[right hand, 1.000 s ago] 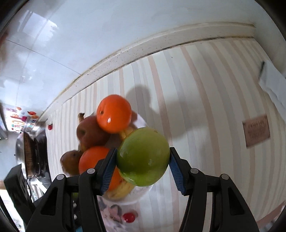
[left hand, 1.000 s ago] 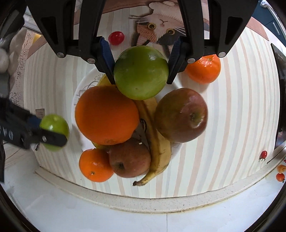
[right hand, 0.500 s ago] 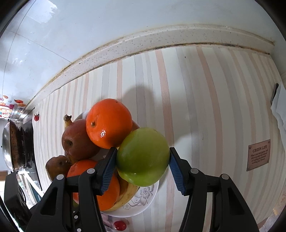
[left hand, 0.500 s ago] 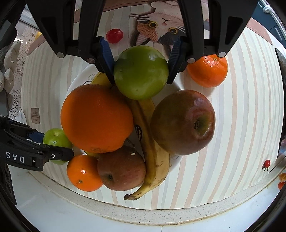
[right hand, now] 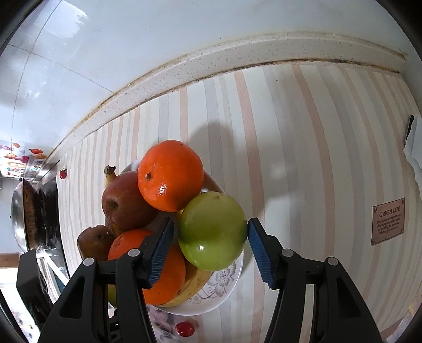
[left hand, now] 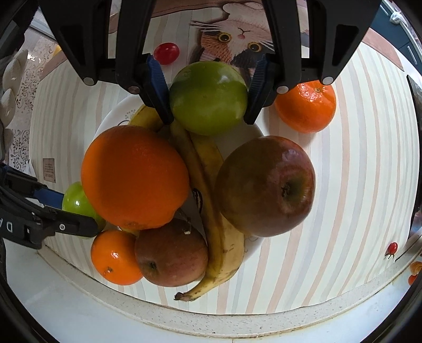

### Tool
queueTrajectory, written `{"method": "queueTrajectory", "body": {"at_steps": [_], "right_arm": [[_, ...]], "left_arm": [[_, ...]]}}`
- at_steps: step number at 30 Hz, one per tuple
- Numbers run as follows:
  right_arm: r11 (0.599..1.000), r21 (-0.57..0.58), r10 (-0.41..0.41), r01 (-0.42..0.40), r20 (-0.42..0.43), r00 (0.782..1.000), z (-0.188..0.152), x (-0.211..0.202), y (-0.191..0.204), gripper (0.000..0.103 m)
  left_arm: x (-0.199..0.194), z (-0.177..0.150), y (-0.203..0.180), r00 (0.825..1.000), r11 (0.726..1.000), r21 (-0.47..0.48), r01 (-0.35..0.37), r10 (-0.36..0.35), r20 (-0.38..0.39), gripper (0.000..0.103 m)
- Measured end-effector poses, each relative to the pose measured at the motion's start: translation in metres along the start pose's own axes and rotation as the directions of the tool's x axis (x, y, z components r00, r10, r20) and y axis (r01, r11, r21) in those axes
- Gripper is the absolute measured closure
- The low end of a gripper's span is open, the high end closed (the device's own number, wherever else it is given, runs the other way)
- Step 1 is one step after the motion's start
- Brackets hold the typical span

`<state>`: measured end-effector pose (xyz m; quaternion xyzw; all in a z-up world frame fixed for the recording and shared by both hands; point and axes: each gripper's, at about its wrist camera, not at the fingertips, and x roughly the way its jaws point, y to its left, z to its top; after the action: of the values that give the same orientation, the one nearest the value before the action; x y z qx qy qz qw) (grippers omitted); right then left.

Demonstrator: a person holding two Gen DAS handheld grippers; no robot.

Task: Organize fruits
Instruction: 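Carry both green apples onto the plate and open both grippers, then withdraw both grippers and move toward the tangerine and red cherry tomato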

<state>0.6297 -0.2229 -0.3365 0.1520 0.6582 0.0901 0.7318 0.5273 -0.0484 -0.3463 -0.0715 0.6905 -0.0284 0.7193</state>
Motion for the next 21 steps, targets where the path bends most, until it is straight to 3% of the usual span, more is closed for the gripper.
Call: {"method": "queueTrajectory", "body": {"at_steps": [7, 13, 18, 20, 21], "right_arm": [[0.999, 0.017, 0.030, -0.030, 0.023, 0.999, -0.001, -0.014, -0.004, 0.034], [0.999, 0.011, 0.040, -0.041, 0.055, 0.998, -0.005, -0.035, -0.004, 0.029], [1.000, -0.028, 0.007, -0.004, 0.105, 0.994, -0.026, -0.059, 0.005, 0.016], [0.997, -0.066, -0.038, 0.047, 0.138, 0.990, -0.040, -0.069, 0.013, 0.010], [0.994, -0.084, -0.058, 0.071, 0.153, 0.987, -0.048, -0.074, 0.016, 0.009]], "left_arm": [[-0.007, -0.001, 0.007, 1.000, 0.999, -0.033, 0.014, -0.014, -0.009, 0.050], [-0.038, -0.002, 0.008, 0.998, 1.000, -0.015, 0.027, -0.026, 0.054, 0.048], [-0.072, -0.002, 0.009, 0.992, 1.000, -0.002, 0.029, -0.028, 0.126, 0.039], [-0.083, -0.004, 0.012, 0.989, 1.000, 0.002, 0.014, -0.014, 0.149, 0.021], [-0.088, -0.006, 0.012, 0.987, 1.000, 0.006, 0.002, -0.003, 0.163, 0.018]]}}
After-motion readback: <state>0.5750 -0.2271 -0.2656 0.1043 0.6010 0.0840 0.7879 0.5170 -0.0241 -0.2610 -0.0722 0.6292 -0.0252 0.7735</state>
